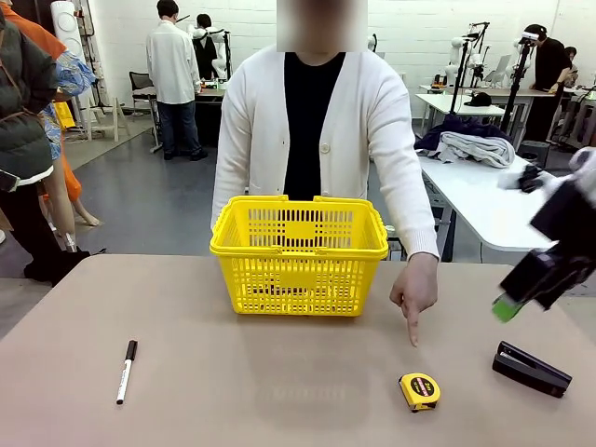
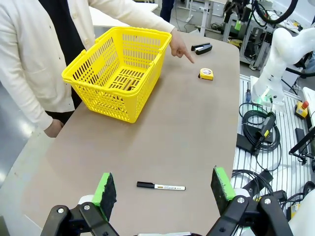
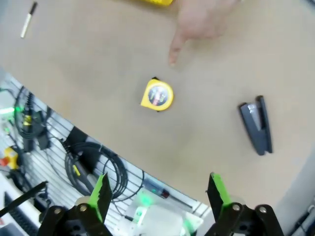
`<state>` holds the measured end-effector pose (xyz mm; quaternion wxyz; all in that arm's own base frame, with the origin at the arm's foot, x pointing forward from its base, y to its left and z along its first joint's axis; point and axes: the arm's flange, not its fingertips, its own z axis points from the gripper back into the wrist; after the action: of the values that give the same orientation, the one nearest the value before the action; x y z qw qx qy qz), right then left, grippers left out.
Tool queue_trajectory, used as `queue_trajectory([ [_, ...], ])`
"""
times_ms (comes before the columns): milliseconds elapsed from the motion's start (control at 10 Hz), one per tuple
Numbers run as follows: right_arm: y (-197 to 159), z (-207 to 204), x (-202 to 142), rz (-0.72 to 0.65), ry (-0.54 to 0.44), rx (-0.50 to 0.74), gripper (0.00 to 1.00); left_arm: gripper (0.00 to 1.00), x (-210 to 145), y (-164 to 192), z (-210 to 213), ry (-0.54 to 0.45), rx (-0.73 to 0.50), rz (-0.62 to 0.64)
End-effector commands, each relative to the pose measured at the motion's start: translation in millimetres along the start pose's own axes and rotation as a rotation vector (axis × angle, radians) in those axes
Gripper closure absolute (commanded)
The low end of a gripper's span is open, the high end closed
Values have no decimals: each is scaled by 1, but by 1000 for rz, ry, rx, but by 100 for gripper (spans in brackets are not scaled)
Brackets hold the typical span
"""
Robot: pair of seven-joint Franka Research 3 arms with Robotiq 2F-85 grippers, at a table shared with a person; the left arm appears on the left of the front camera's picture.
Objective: Place the items the person wants into the basket.
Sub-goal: Pick up the item the person points to and place it in the Market Basket.
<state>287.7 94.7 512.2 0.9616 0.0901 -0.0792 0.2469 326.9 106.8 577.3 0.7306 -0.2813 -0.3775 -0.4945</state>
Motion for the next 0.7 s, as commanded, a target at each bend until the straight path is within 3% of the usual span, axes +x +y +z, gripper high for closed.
queue_trajectory([
  [0,3,-27,23,-17,44,-45,0,0,-1,2,1,-22,-3,-20],
  [600,11,-104,40,-22,47,-77,0,0,-1,2,1,-22,-3,-20],
])
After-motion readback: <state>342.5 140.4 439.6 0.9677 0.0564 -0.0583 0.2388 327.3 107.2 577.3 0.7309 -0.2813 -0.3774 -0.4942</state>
